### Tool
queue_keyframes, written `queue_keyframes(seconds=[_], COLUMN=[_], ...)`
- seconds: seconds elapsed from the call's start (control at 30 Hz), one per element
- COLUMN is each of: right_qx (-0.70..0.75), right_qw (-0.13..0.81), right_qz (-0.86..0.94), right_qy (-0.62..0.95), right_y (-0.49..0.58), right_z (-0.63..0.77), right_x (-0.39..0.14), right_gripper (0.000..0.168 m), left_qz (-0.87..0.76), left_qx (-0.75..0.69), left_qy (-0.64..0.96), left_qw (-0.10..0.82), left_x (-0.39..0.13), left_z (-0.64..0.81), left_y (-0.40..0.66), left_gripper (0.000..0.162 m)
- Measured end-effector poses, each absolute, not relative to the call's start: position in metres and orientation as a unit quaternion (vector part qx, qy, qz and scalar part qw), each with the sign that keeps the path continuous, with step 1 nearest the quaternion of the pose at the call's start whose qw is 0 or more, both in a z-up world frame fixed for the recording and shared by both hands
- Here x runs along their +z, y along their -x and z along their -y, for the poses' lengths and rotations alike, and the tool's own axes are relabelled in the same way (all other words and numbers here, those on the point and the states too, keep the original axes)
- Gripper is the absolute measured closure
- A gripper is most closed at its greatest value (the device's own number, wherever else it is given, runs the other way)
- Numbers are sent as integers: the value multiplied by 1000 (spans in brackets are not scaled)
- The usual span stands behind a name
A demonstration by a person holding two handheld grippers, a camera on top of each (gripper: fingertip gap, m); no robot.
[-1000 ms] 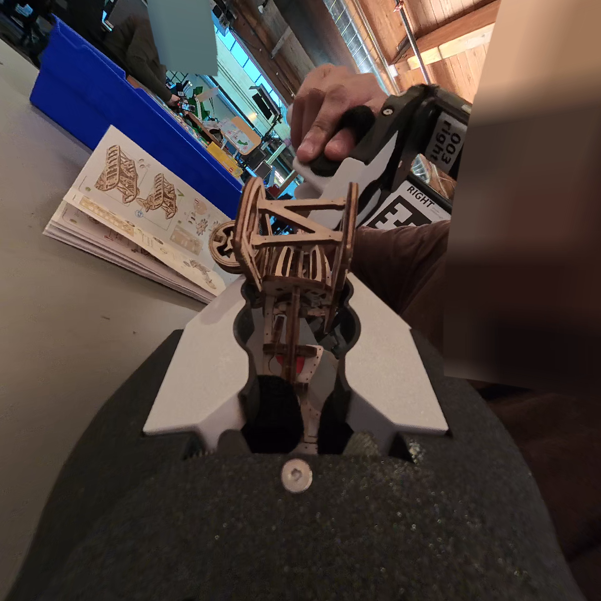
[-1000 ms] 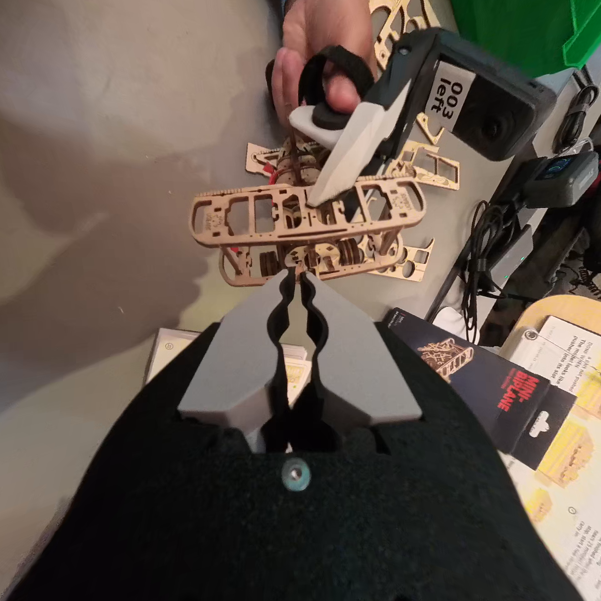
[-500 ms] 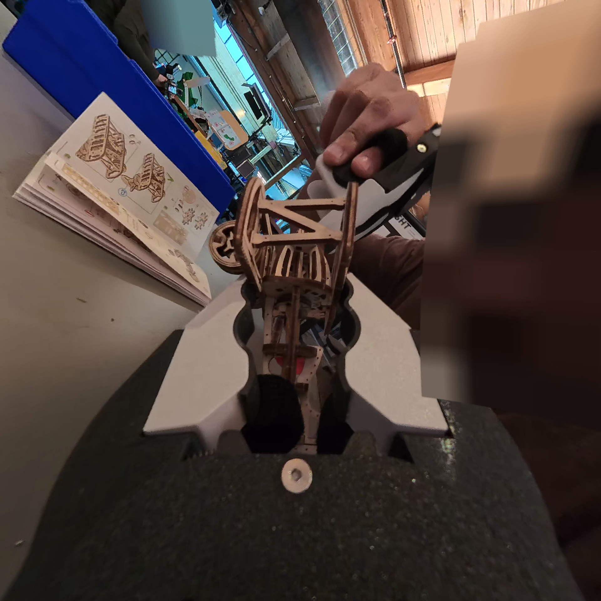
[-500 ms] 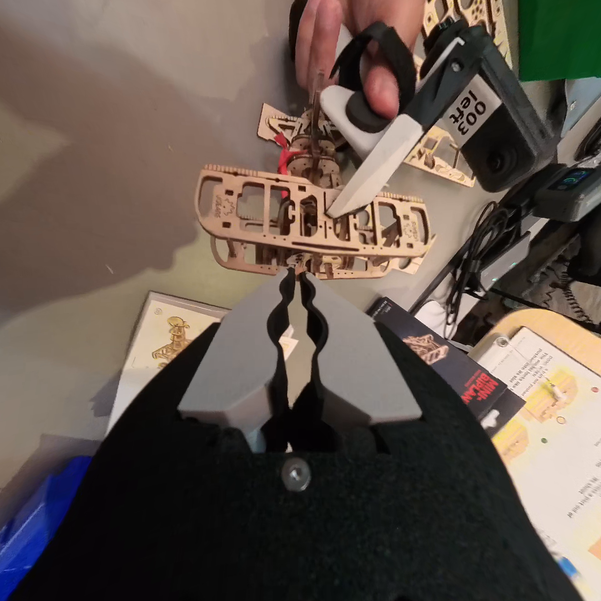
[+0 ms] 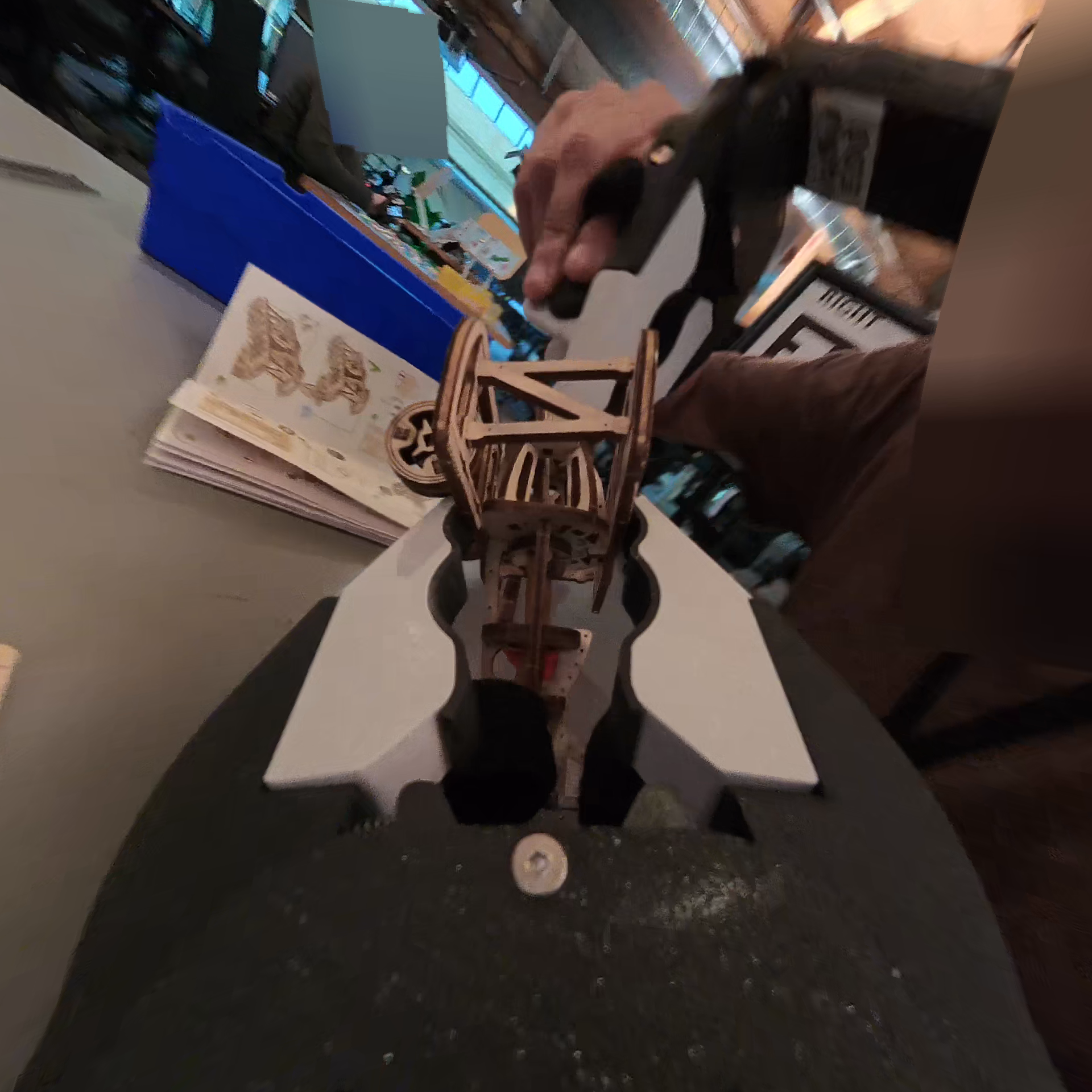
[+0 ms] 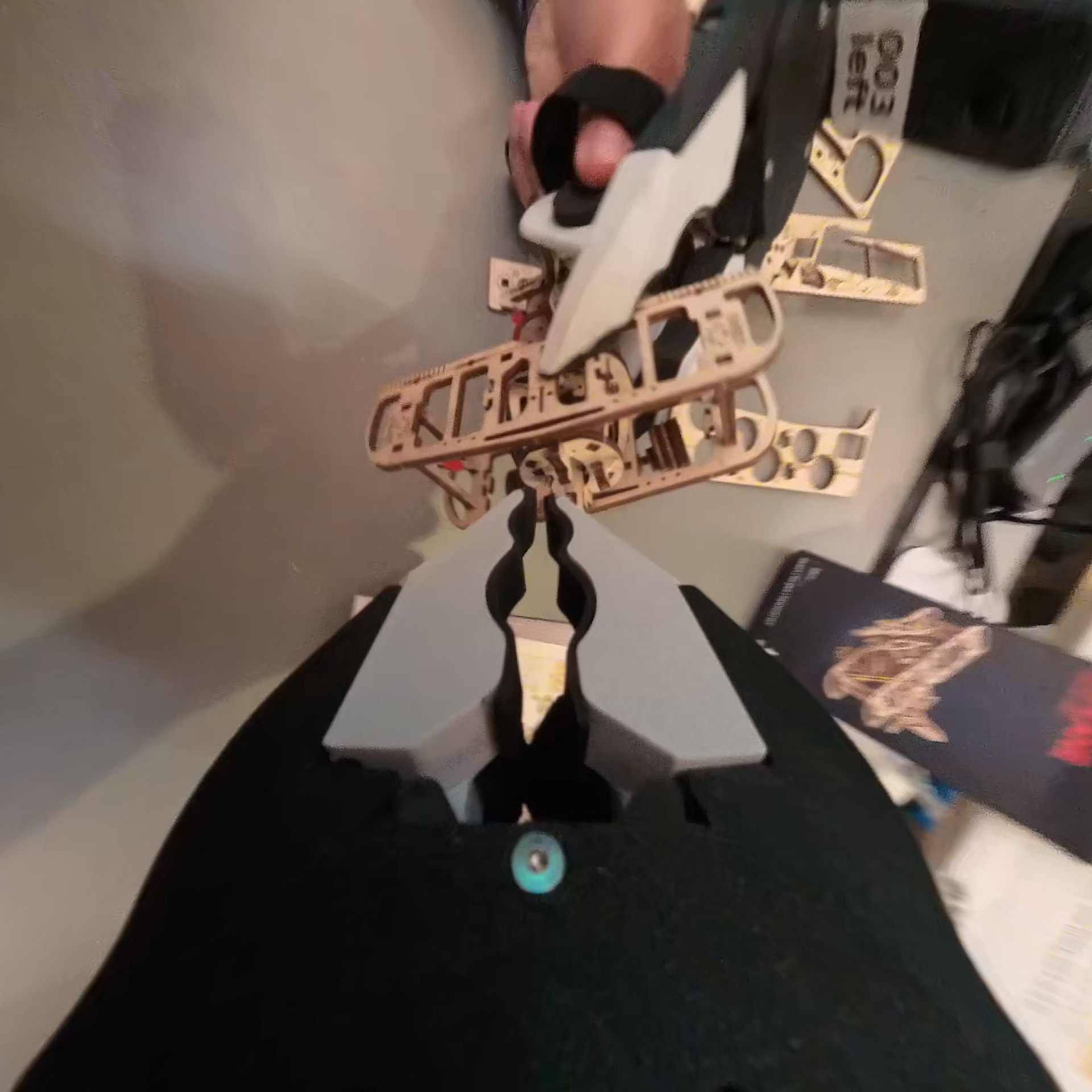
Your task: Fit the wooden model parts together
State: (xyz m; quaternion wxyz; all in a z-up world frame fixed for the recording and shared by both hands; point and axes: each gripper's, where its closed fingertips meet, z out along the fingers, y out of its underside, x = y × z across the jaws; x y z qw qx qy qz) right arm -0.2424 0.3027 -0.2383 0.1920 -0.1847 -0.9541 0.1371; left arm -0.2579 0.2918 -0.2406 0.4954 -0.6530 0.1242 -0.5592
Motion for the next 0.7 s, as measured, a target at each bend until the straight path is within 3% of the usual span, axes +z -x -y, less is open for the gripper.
queue_keyframes(seconds=[0.23,0.5,0.63,0.7], right_qx=[263,286,391,398], right_qw=[111,112,15,-106], right_qz=[907,881,810,789], right_qy=[311,361,437,455], right_y=[232,228,219,194], right_z=[-304,-319,-318,-310], right_x=[-232,-233,-228,-235], right_gripper=[166,166,166,166], left_qz=[-164,-183,-186,-186], left_qx=[-461,-368,-346,-345], left_qy=[656,666,660,659], left_qw=[574,623,641,643], left_x=[-234,-234,-232,-231], left_z=[-295,-302,-303,-303], left_y=[253,253,255,255], left_gripper=[114,114,114,114])
